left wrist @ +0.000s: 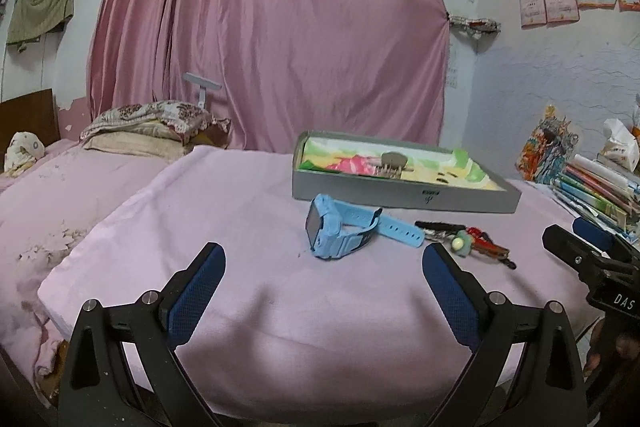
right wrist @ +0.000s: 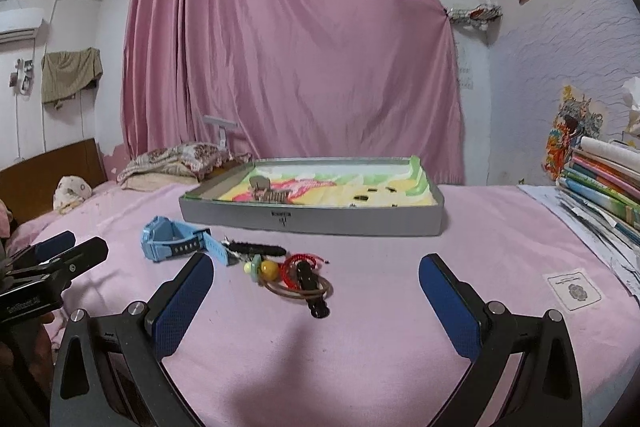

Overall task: Organize jewelry
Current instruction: 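Withdraw the left gripper from the tray back toward the watch, then grasp the blue watch with the left gripper while the right gripper grasps the bead charm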

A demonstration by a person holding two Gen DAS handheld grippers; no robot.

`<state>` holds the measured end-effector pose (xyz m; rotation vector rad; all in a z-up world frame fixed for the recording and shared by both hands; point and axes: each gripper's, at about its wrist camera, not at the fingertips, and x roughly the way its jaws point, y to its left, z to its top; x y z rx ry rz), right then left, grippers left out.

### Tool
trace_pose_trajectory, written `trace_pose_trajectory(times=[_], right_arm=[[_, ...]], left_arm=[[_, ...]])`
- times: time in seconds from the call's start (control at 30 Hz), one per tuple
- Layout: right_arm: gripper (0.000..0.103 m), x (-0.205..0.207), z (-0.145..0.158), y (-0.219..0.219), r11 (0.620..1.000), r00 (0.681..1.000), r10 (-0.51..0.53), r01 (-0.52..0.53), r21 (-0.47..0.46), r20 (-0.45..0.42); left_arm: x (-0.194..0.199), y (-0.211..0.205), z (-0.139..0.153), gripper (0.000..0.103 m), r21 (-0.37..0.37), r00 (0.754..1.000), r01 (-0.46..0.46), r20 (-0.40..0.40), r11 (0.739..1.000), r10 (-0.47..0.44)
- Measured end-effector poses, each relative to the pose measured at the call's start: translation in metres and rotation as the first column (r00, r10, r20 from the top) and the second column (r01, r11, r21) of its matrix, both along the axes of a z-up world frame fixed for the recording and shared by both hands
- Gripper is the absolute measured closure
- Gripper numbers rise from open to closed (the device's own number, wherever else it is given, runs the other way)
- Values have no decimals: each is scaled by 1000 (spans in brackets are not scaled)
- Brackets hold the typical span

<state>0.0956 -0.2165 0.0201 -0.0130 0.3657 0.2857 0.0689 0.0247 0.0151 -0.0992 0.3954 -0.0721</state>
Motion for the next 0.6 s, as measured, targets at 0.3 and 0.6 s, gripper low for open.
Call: trace_pose_trajectory(times=[0.3,0.6], right_arm=[[1,24,-2,12,998,993,33,-39,-50,-113],[42,50,-8,33,987,964,105,-132,-96,-245]], left_arm=[[29,11,-3,6,-7,996,0,-93,1000,-1],[59,18,2,7,-53,988,36,-148,998,-43]])
